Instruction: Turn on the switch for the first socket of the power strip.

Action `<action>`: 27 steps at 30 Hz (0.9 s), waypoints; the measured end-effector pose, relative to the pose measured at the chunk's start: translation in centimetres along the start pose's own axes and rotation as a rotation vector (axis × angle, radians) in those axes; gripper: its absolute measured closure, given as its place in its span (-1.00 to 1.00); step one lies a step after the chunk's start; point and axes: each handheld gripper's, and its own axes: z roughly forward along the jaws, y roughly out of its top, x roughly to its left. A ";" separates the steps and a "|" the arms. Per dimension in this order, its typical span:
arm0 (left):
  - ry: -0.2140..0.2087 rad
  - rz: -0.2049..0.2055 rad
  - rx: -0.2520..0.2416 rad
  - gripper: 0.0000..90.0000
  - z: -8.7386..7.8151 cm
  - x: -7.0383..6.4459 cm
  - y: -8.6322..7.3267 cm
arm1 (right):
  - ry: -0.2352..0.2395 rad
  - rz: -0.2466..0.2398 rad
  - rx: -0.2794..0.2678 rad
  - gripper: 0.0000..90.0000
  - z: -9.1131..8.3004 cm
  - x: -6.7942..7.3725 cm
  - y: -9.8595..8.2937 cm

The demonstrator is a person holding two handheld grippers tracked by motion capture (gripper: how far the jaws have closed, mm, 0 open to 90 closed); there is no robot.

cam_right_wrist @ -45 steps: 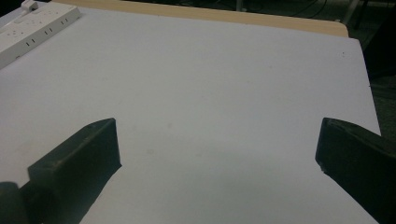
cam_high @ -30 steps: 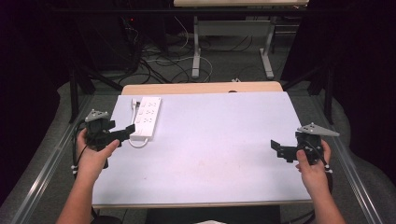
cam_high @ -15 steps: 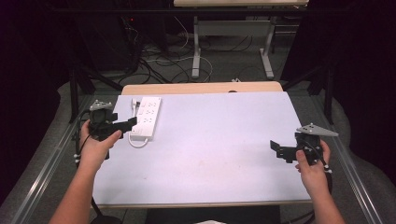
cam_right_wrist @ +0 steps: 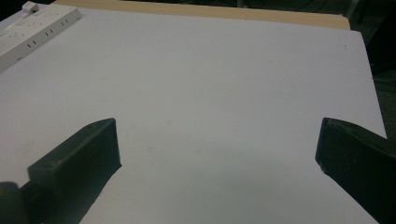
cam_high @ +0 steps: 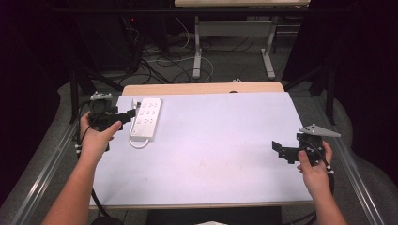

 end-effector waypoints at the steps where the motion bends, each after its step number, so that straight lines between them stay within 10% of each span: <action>1: 0.002 0.002 0.005 -0.40 0.0 0.1 0.1 | 0.001 -0.004 -0.001 -1.00 0.0 0.0 0.0; 27: 0.069 -0.044 0.041 -0.24 2.7 1.6 3.5 | 0.004 0.001 0.011 -1.00 0.5 -0.3 -0.4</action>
